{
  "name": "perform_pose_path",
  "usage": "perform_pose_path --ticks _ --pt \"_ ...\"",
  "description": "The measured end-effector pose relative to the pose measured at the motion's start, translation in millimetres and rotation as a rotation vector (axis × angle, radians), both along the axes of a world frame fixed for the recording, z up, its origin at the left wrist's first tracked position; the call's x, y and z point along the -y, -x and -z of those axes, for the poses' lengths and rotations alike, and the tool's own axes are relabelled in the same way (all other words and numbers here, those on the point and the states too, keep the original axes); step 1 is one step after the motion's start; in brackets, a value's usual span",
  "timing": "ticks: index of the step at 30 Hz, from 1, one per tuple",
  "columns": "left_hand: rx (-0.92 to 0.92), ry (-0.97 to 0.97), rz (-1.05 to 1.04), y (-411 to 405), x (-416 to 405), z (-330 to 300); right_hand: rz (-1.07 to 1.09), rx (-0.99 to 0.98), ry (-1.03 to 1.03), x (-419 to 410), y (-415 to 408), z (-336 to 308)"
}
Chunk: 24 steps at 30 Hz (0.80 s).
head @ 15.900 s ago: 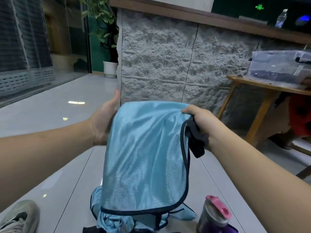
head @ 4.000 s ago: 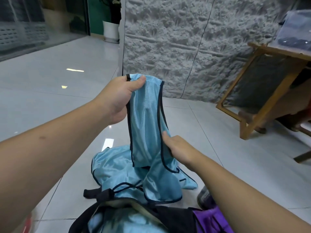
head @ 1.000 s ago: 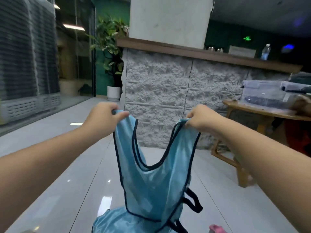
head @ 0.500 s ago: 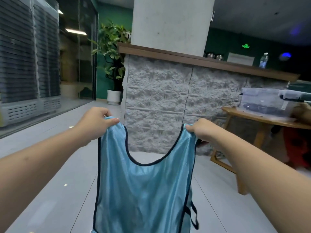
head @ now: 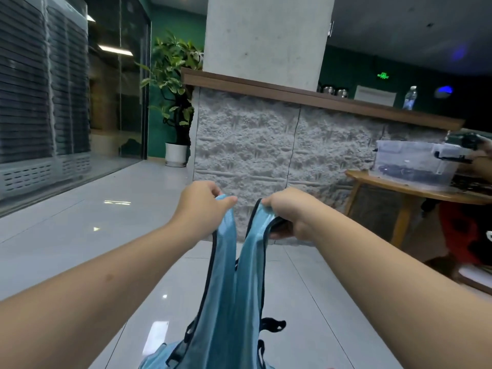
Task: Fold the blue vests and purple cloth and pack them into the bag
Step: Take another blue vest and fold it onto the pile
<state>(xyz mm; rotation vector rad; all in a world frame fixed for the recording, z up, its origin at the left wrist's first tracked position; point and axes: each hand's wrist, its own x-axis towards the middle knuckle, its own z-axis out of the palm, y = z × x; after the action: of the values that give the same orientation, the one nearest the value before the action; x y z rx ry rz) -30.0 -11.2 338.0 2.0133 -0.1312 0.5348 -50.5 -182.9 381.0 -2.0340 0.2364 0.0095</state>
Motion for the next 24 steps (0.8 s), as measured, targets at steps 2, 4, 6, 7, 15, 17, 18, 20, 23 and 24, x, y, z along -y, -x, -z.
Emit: perform_pose_path --ticks 2,4,6,7,15,17,18,20,23,24 --pt "0.041 -0.020 0.022 4.8 12.3 -0.1 0.002 0.000 0.028 -7.8 2.6 2.5" --pt "0.071 -0.041 0.039 8.0 21.8 0.0 -0.009 0.010 0.054 -13.5 5.0 3.7" --pt "0.082 -0.059 0.064 9.1 27.5 1.0 -0.009 0.024 0.068 -16.1 6.9 2.7" --pt "0.064 -0.054 0.101 10.4 28.6 0.7 -0.019 0.021 0.038 -16.0 6.5 2.7" --pt "-0.223 0.267 0.442 24.5 27.1 -18.0 -0.311 0.022 0.018 -0.1 5.4 -2.9" --pt "-0.231 0.332 0.502 21.6 20.0 -18.4 -0.342 0.047 0.024 7.7 0.5 -2.3" --pt "-0.212 0.354 0.500 18.8 15.2 -17.0 -0.341 0.062 0.038 10.9 -0.1 -2.0" --pt "-0.154 0.347 0.436 9.8 3.4 -8.1 -0.330 0.073 0.050 18.3 -0.7 -2.3" --pt "-0.211 0.161 0.455 -3.9 -12.1 17.4 -0.377 0.080 0.004 28.5 3.0 -7.7" --pt "-0.267 0.061 0.527 -6.9 -16.1 28.1 -0.400 0.083 -0.003 31.5 3.9 -10.4"
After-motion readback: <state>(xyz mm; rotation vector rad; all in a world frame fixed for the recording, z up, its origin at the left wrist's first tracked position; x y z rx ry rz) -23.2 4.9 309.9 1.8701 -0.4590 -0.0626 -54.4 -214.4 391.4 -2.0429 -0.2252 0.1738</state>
